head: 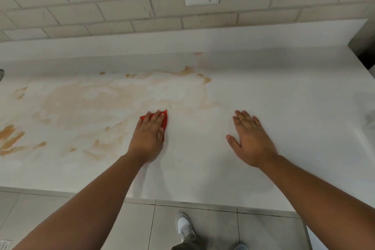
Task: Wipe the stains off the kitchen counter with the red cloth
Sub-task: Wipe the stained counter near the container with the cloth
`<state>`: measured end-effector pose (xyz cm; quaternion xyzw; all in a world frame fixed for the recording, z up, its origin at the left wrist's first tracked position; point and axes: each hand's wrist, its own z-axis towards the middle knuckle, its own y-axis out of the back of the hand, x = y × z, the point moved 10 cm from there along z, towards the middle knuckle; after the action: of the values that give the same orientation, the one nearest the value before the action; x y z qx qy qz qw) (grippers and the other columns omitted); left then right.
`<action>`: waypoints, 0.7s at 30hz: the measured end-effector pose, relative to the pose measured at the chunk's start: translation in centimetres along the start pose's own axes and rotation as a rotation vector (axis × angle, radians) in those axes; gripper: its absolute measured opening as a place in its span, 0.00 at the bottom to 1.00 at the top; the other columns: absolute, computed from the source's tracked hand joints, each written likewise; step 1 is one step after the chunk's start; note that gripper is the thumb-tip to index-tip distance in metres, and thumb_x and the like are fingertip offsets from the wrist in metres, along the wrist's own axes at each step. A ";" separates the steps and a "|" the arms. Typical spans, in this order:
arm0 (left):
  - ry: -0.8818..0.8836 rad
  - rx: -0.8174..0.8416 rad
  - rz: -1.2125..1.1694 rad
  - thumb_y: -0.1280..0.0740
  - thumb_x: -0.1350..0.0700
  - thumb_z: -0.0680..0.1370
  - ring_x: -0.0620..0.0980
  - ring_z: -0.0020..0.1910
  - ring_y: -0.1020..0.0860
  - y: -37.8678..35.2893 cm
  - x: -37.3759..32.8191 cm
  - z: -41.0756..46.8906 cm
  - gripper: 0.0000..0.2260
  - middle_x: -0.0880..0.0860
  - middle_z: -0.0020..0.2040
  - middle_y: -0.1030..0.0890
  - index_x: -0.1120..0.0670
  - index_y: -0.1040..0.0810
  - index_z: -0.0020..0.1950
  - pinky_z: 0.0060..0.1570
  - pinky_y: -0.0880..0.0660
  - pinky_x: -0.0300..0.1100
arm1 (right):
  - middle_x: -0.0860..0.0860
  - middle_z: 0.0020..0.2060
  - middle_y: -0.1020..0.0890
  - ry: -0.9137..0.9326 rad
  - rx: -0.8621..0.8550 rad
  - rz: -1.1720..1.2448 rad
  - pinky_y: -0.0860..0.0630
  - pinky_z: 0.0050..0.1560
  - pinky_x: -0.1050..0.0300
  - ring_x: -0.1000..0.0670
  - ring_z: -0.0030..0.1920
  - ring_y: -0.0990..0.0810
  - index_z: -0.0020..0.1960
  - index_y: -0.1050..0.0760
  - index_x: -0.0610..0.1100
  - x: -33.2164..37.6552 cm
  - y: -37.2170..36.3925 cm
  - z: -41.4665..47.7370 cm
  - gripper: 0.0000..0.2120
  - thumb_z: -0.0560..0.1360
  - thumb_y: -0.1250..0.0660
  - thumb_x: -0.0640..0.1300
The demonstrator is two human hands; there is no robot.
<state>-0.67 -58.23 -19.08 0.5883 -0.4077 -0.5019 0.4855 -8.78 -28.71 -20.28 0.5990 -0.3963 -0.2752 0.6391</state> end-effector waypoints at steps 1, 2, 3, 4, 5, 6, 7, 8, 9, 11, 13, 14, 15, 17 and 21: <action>0.054 -0.011 -0.018 0.54 0.49 0.83 0.52 0.80 0.53 0.1 0.1 0.8 0.25 0.49 0.81 0.47 0.49 0.49 0.81 0.77 0.57 0.49 | 0.48 0.79 0.52 -0.001 -0.002 0.002 0.55 0.78 0.48 0.51 0.78 0.58 0.79 0.51 0.42 0.0 0.0 0.0 0.38 0.78 0.62 0.64; 0.103 -0.029 -0.053 0.53 0.50 0.83 0.52 0.80 0.53 0.3 0.0 1.2 0.25 0.50 0.81 0.47 0.50 0.48 0.81 0.77 0.57 0.50 | 0.48 0.79 0.51 0.000 -0.004 0.003 0.55 0.78 0.48 0.51 0.78 0.57 0.79 0.50 0.42 0.0 0.0 0.0 0.37 0.78 0.61 0.64; 0.148 -0.056 -0.106 0.51 0.51 0.83 0.53 0.80 0.52 0.6 -0.1 1.4 0.24 0.51 0.80 0.45 0.52 0.46 0.80 0.78 0.57 0.49 | 0.48 0.79 0.50 0.001 -0.009 0.006 0.54 0.78 0.48 0.51 0.78 0.57 0.79 0.49 0.42 0.0 0.1 0.1 0.37 0.78 0.60 0.64; 0.188 -0.088 -0.155 0.49 0.52 0.84 0.52 0.79 0.50 0.8 -0.1 1.1 0.24 0.52 0.80 0.43 0.54 0.43 0.80 0.78 0.56 0.49 | 0.48 0.79 0.49 0.005 -0.017 0.019 0.54 0.77 0.47 0.51 0.78 0.55 0.79 0.48 0.41 0.1 0.2 0.1 0.37 0.78 0.60 0.63; 0.212 -0.118 -0.186 0.47 0.52 0.84 0.51 0.79 0.49 0.9 -0.1 0.6 0.23 0.53 0.79 0.41 0.55 0.40 0.79 0.78 0.55 0.47 | 0.47 0.79 0.46 0.009 -0.027 0.037 0.53 0.77 0.47 0.50 0.78 0.54 0.78 0.46 0.41 0.0 0.3 0.2 0.36 0.78 0.58 0.63; 0.222 -0.135 -0.193 0.47 0.51 0.84 0.50 0.79 0.49 1.0 -0.1 0.0 0.23 0.53 0.79 0.40 0.56 0.39 0.78 0.78 0.54 0.46 | 0.47 0.78 0.44 0.012 -0.040 0.059 0.52 0.77 0.47 0.50 0.78 0.51 0.78 0.43 0.40 0.0 0.4 0.2 0.36 0.78 0.57 0.62; 0.219 -0.136 -0.188 0.47 0.51 0.84 0.49 0.79 0.49 0.8 -0.1 -0.6 0.23 0.52 0.79 0.41 0.56 0.40 0.78 0.77 0.54 0.45 | 0.46 0.77 0.41 0.014 -0.060 0.082 0.51 0.77 0.47 0.49 0.78 0.48 0.77 0.41 0.40 0.0 0.7 0.3 0.35 0.78 0.55 0.62; 0.208 -0.126 -0.183 0.48 0.51 0.84 0.49 0.79 0.50 0.6 0.0 -0.7 0.23 0.52 0.79 0.41 0.56 0.41 0.79 0.77 0.55 0.45 | 0.46 0.76 0.38 0.012 -0.083 0.105 0.49 0.77 0.47 0.48 0.77 0.46 0.76 0.39 0.39 -0.2 1.1 0.6 0.35 0.78 0.54 0.62; 0.192 -0.116 -0.176 0.48 0.51 0.84 0.49 0.79 0.50 0.4 0.2 -0.6 0.23 0.52 0.79 0.42 0.56 0.41 0.79 0.77 0.56 0.45 | 0.45 0.75 0.36 0.010 -0.107 0.127 0.48 0.77 0.48 0.48 0.77 0.43 0.75 0.37 0.39 -0.3 1.5 0.8 0.34 0.78 0.52 0.61; 0.151 -0.100 -0.156 0.48 0.52 0.84 0.51 0.80 0.50 0.3 0.2 0.3 0.23 0.52 0.80 0.43 0.56 0.43 0.79 0.77 0.57 0.45 | 0.45 0.75 0.35 0.003 -0.144 0.148 0.47 0.77 0.49 0.47 0.76 0.42 0.74 0.36 0.38 -0.7 2.4 1.6 0.34 0.78 0.51 0.60; 0.130 -0.081 -0.144 0.49 0.53 0.84 0.51 0.80 0.51 0.3 0.1 1.7 0.24 0.52 0.80 0.44 0.56 0.44 0.80 0.77 0.58 0.45 | 0.44 0.75 0.35 -0.015 -0.161 0.152 0.48 0.77 0.49 0.46 0.76 0.42 0.74 0.36 0.38 -1.2 2.9 2.6 0.34 0.78 0.51 0.61; 0.128 -0.069 -0.139 0.49 0.53 0.84 0.51 0.80 0.51 0.2 0.0 2.4 0.24 0.51 0.80 0.45 0.55 0.45 0.80 0.77 0.58 0.46 | 0.43 0.75 0.35 -0.029 -0.163 0.157 0.48 0.77 0.48 0.46 0.77 0.42 0.74 0.36 0.37 -1.5 3.1 3.1 0.35 0.78 0.52 0.61; 0.125 -0.060 -0.131 0.49 0.53 0.84 0.51 0.80 0.52 0.1 -0.2 3.0 0.24 0.51 0.80 0.45 0.55 0.45 0.80 0.77 0.58 0.46 | 0.43 0.75 0.36 -0.043 -0.163 0.160 0.49 0.77 0.48 0.45 0.77 0.43 0.74 0.36 0.37 -1.8 3.2 3.6 0.36 0.77 0.52 0.61; 0.114 -0.048 -0.112 0.50 0.53 0.84 0.52 0.80 0.52 0.1 -1.0 4.4 0.24 0.52 0.80 0.46 0.55 0.46 0.80 0.77 0.57 0.48 | 0.43 0.76 0.38 -0.071 -0.151 0.151 0.51 0.77 0.48 0.45 0.77 0.45 0.75 0.38 0.37 -2.4 3.2 4.4 0.37 0.77 0.53 0.62; 0.079 -0.032 -0.075 0.51 0.53 0.84 0.53 0.80 0.52 0.2 -3.4 7.0 0.24 0.52 0.81 0.47 0.55 0.47 0.80 0.78 0.57 0.49 | 0.43 0.77 0.41 -0.093 -0.114 0.092 0.53 0.77 0.47 0.45 0.78 0.48 0.76 0.42 0.38 -3.0 2.4 4.9 0.38 0.76 0.56 0.63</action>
<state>-8.16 -56.16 -18.40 0.6146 -0.3578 -0.5028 0.4913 -14.74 -28.58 -18.61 0.5293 -0.4365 -0.2951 0.6650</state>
